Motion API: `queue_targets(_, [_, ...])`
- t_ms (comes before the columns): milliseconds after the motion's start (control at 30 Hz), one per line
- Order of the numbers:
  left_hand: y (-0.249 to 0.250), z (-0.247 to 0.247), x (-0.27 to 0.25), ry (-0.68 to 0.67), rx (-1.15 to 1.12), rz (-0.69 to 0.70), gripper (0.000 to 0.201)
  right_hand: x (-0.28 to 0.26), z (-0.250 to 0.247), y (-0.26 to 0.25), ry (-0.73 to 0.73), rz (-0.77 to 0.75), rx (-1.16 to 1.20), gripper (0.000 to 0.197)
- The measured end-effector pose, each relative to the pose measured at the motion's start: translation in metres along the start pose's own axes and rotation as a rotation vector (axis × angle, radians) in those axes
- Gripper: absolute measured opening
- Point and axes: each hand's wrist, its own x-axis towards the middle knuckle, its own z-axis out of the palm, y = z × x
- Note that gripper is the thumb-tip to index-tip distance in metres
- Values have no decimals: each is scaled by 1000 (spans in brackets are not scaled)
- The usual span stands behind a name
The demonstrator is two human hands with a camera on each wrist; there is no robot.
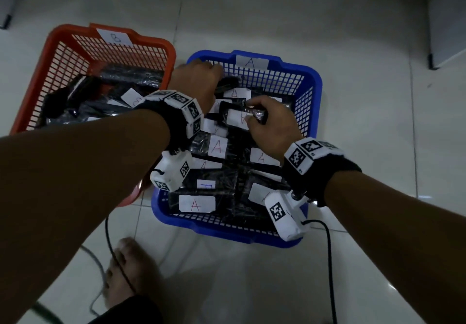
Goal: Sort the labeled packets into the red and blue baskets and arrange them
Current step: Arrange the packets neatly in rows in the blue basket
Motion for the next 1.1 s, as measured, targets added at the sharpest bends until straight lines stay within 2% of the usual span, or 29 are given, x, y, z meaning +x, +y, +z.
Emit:
queue_targets(100, [-10,0,4,15,-141,-25,15,6,7,-4,-35,60,83,25])
queue_targets(233, [-21,-2,1,68,-336,-45,16,14,22,-8,-128,68,-30,29])
queue_targets(400, [-30,-3,-11,67,-452,4,24,15,27,-11,-208,-84,-292,35])
queue_targets(433, [-32,-3,-11,55,-448,5,26,13,24,-11,-176,-121,-346,33])
queue_targets(500, [-31,-6,-12,38,-447,5,28,11,13,-11,-14,-191,-442,26])
queue_targets(567, [-27,-11,-12,30,-479,-1,30,14,-4,-4,96,-204,-491,24])
queue_targets(600, [-25,-12,-12,7,-491,-12,31,16,-13,0,69,-176,-517,29])
queue_targets(667, [-19,-16,-11,-91,-497,-40,34,22,-28,8,-91,-86,-579,39])
queue_targets(733, [-14,-19,-9,-184,-545,-61,34,27,-35,12,-194,-63,-642,43])
queue_targets(833, [-7,-20,-7,-291,-591,-87,30,32,-38,12,-192,-77,-631,34])
queue_targets(1000, [2,-7,-13,-330,-651,-142,26,30,-47,5,-130,-44,-430,30])
queue_targets(1100, [5,-4,-20,-353,-539,-91,20,24,-52,-4,-304,26,-430,32])
